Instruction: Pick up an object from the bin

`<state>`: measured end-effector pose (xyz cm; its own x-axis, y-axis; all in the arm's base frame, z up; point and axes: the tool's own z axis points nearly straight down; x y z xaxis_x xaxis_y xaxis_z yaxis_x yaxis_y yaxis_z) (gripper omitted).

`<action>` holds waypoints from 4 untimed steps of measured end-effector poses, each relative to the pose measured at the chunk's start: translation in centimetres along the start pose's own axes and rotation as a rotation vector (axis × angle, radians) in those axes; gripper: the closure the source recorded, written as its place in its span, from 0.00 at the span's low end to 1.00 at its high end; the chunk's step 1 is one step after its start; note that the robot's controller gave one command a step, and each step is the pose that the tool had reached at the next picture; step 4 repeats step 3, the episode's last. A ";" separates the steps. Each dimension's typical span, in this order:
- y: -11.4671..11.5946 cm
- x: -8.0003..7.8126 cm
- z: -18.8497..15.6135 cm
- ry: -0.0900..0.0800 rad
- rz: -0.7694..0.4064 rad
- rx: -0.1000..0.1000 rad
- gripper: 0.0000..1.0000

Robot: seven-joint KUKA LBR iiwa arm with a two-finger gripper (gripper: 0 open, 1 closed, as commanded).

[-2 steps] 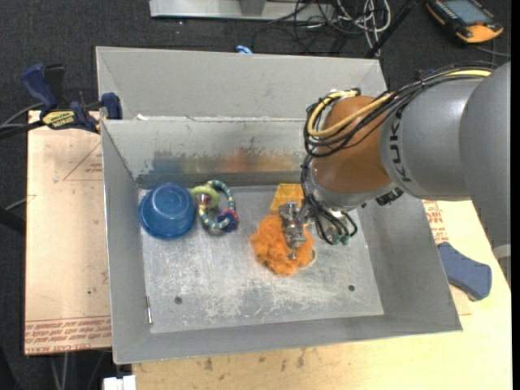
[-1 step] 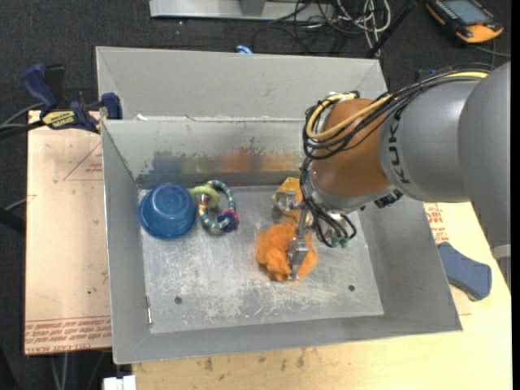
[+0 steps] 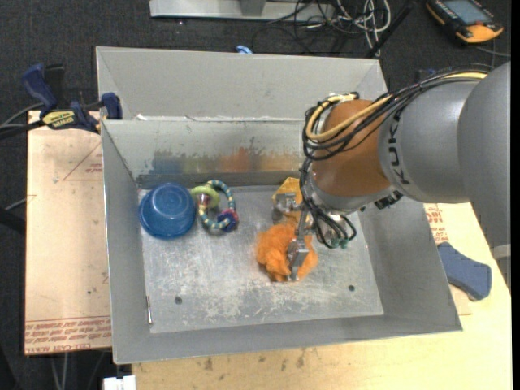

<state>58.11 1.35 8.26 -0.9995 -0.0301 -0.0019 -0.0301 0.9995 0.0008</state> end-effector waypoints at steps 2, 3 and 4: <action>-1.1 -2.4 0.7 0.001 -0.255 0.001 1.00; -0.1 -2.6 -15.3 -0.005 -0.264 0.001 1.00; -0.1 -2.6 -15.3 -0.005 -0.264 0.001 1.00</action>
Offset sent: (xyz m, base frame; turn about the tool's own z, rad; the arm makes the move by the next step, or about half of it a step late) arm 0.0000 0.0000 0.0000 0.0000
